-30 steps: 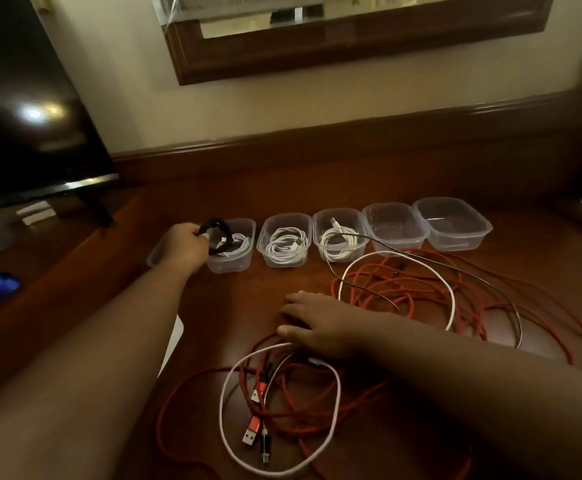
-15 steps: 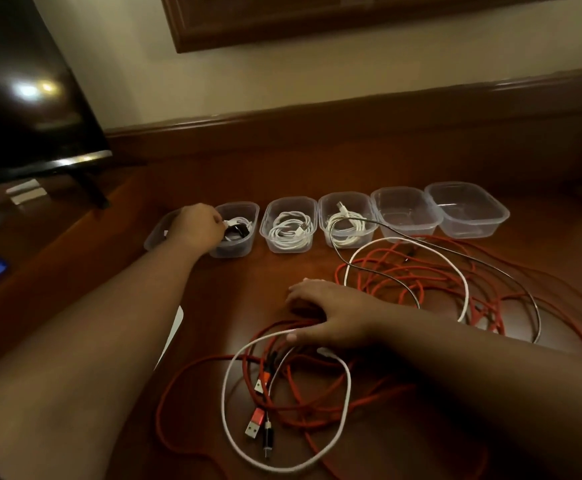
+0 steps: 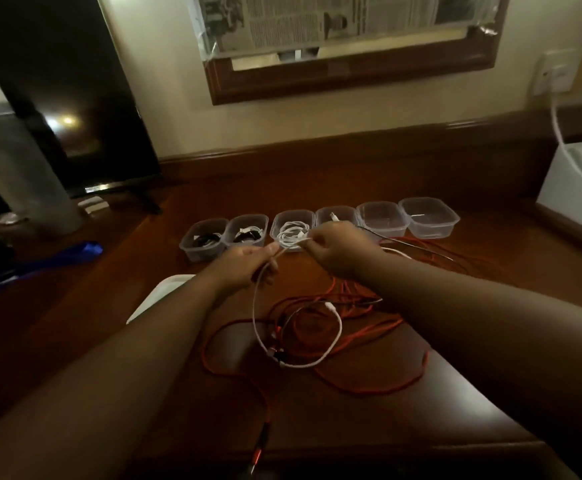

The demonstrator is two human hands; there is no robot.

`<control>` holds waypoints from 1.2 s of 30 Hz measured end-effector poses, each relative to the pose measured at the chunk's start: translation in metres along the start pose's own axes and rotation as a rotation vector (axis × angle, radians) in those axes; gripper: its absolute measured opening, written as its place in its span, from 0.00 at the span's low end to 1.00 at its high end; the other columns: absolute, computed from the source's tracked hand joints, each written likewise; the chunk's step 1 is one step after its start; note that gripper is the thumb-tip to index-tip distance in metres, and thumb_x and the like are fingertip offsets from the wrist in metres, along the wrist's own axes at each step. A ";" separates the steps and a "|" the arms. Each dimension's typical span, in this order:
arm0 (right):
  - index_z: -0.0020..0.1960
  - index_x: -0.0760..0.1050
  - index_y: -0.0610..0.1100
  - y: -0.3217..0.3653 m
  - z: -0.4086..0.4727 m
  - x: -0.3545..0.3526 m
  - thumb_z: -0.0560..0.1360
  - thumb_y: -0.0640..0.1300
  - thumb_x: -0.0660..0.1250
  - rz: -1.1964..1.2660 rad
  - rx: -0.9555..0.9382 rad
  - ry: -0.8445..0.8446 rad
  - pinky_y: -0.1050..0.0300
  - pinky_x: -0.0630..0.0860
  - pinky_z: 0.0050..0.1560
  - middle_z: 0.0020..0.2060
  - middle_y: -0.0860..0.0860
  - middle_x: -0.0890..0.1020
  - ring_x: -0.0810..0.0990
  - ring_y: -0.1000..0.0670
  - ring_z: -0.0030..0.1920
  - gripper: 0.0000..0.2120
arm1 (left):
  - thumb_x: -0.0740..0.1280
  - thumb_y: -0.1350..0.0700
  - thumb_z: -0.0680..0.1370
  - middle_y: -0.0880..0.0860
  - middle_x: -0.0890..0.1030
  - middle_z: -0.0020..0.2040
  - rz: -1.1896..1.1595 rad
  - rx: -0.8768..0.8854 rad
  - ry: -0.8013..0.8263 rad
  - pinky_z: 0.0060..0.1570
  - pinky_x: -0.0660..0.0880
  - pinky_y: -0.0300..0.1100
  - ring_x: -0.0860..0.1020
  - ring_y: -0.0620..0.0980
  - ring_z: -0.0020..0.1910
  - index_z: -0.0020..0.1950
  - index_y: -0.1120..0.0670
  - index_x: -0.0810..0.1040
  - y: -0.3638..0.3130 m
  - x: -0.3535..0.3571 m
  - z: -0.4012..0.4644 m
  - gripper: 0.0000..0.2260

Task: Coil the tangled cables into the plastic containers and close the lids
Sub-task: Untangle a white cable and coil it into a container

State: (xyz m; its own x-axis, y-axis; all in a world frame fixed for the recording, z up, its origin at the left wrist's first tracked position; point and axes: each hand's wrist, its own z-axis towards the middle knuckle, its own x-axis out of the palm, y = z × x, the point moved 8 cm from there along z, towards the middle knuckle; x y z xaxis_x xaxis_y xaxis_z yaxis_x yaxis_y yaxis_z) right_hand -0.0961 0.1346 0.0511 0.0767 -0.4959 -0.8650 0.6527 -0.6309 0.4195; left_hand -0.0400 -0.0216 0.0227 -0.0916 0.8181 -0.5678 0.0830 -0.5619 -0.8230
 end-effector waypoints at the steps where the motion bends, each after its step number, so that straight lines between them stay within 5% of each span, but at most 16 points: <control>1: 0.44 0.76 0.44 0.003 -0.003 -0.012 0.82 0.51 0.59 0.018 0.013 -0.045 0.54 0.68 0.34 0.35 0.48 0.77 0.75 0.48 0.35 0.14 | 0.63 0.46 0.81 0.55 0.83 0.42 -0.035 0.014 0.012 0.43 0.74 0.41 0.80 0.48 0.41 0.46 0.57 0.81 -0.005 -0.002 -0.006 0.16; 6: 0.41 0.75 0.50 0.012 -0.029 -0.068 0.80 0.52 0.63 0.100 0.051 -0.213 0.58 0.68 0.32 0.35 0.52 0.79 0.76 0.52 0.35 0.11 | 0.66 0.49 0.81 0.51 0.78 0.37 0.047 0.059 -0.017 0.39 0.72 0.39 0.76 0.47 0.39 0.48 0.58 0.81 -0.023 -0.009 -0.028 0.12; 13: 0.51 0.78 0.50 0.010 -0.062 -0.086 0.80 0.49 0.64 -0.012 0.079 -0.162 0.60 0.71 0.34 0.40 0.55 0.78 0.77 0.55 0.39 0.05 | 0.68 0.43 0.78 0.54 0.75 0.32 -0.056 0.139 -0.437 0.35 0.71 0.44 0.73 0.50 0.32 0.39 0.58 0.76 -0.072 -0.049 -0.036 0.19; 17: 0.55 0.77 0.48 0.009 -0.075 -0.081 0.81 0.45 0.62 0.000 0.107 -0.099 0.62 0.69 0.35 0.45 0.53 0.78 0.75 0.56 0.40 0.06 | 0.70 0.51 0.78 0.51 0.75 0.35 -0.075 0.221 -0.511 0.33 0.69 0.41 0.72 0.48 0.33 0.43 0.55 0.77 -0.111 -0.050 -0.042 0.09; 19: 0.56 0.76 0.47 0.008 -0.081 -0.082 0.82 0.45 0.62 0.081 0.139 -0.112 0.63 0.67 0.34 0.44 0.53 0.77 0.74 0.57 0.40 0.06 | 0.68 0.58 0.78 0.51 0.77 0.38 -0.152 0.241 -0.521 0.34 0.71 0.41 0.73 0.47 0.36 0.45 0.53 0.79 -0.130 -0.050 -0.045 0.02; 25: 0.53 0.76 0.43 0.014 -0.089 -0.086 0.81 0.48 0.62 0.524 0.224 -0.175 0.60 0.74 0.39 0.46 0.48 0.83 0.80 0.50 0.44 0.09 | 0.58 0.65 0.79 0.50 0.70 0.33 -0.641 0.299 -0.350 0.24 0.60 0.36 0.65 0.44 0.27 0.47 0.54 0.76 -0.169 -0.032 -0.049 0.10; 31: 0.58 0.73 0.46 0.032 -0.087 -0.060 0.74 0.52 0.72 0.570 0.155 0.033 0.49 0.80 0.55 0.51 0.46 0.82 0.82 0.47 0.52 0.17 | 0.56 0.65 0.80 0.51 0.70 0.32 -0.984 0.242 -0.206 0.26 0.62 0.35 0.66 0.44 0.28 0.50 0.57 0.75 -0.180 -0.004 -0.052 0.09; 34: 0.52 0.75 0.46 0.030 -0.085 -0.060 0.80 0.48 0.64 0.491 0.138 -0.031 0.50 0.80 0.49 0.43 0.47 0.82 0.82 0.48 0.44 0.06 | 0.56 0.66 0.79 0.52 0.72 0.34 -1.038 0.213 -0.232 0.28 0.65 0.35 0.69 0.45 0.29 0.51 0.57 0.75 -0.171 0.001 -0.050 0.10; 36: 0.47 0.75 0.46 0.024 -0.086 -0.065 0.83 0.49 0.59 0.545 0.168 -0.093 0.50 0.76 0.41 0.36 0.47 0.80 0.78 0.48 0.36 0.11 | 0.58 0.63 0.81 0.52 0.75 0.34 -1.067 0.184 -0.275 0.32 0.69 0.37 0.73 0.46 0.31 0.54 0.56 0.76 -0.157 0.004 -0.047 0.09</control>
State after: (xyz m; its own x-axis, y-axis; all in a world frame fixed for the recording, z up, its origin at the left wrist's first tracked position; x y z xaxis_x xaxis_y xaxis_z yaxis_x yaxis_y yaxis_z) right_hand -0.0210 0.2030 0.0939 0.2971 -0.8214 -0.4869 0.4085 -0.3516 0.8424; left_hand -0.0072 0.0758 0.1507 -0.2465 0.8499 0.4657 -0.3150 0.3842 -0.8678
